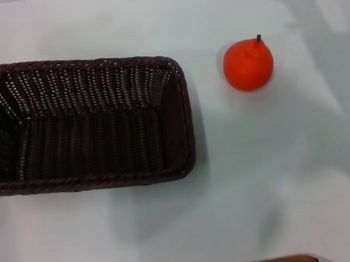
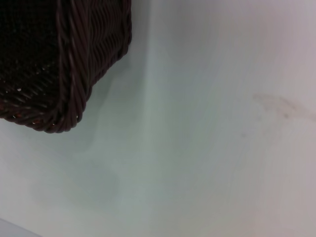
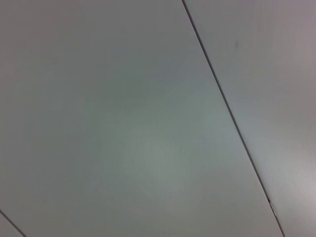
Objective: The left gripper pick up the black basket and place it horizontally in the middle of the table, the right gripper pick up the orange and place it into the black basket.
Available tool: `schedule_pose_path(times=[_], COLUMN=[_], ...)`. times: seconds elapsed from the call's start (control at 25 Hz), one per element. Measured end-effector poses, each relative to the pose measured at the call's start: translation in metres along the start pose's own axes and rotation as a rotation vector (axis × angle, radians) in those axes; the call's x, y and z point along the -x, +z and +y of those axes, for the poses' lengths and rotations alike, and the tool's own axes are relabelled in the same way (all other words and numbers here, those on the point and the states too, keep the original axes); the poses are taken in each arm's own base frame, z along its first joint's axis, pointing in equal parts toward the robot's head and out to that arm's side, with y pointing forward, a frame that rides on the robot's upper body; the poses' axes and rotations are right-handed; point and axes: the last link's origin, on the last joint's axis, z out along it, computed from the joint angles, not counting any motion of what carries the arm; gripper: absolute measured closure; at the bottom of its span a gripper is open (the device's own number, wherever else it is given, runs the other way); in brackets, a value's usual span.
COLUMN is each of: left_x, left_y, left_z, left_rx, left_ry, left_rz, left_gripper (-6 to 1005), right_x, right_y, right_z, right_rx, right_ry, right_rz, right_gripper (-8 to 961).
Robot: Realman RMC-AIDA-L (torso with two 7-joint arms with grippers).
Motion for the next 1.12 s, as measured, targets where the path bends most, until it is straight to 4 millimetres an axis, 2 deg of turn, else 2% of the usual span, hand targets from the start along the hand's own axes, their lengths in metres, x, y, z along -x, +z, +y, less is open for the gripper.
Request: schedule_pose_path(times=[0.24,0.68,0.92,1.0,1.12], left_x=[0.005,0.008,0.008,0.009,0.005], left_y=[0.009,0.017,0.022,0.023,0.018], left_z=[0.018,0.038,0.042,0.046,0.047], left_rx=[-0.001,0.059,0.079,0.108,0.129], left_ry=[0.0,0.025,0.032,0.038,0.048], left_rz=[-0.05,-0.085,-0.085,-0.086,-0.063], left_gripper=[853,800,637,431,368], right_x=[-0.002,-0.003,-0.006,-0.006,-0.006], right_y=[-0.001,-0.003,-0.002,-0.002,-0.004], right_z=[0.003,0.007,0.009,0.009,0.009], right_rx=[0.006,0.019,0.015,0.015,0.012], right_ry=[-0.009,-0.018,-0.03,-0.03,-0.032], right_rz=[-0.002,-0.008,-0.005,-0.005,-0.012], right_gripper=[26,26,26,25,25])
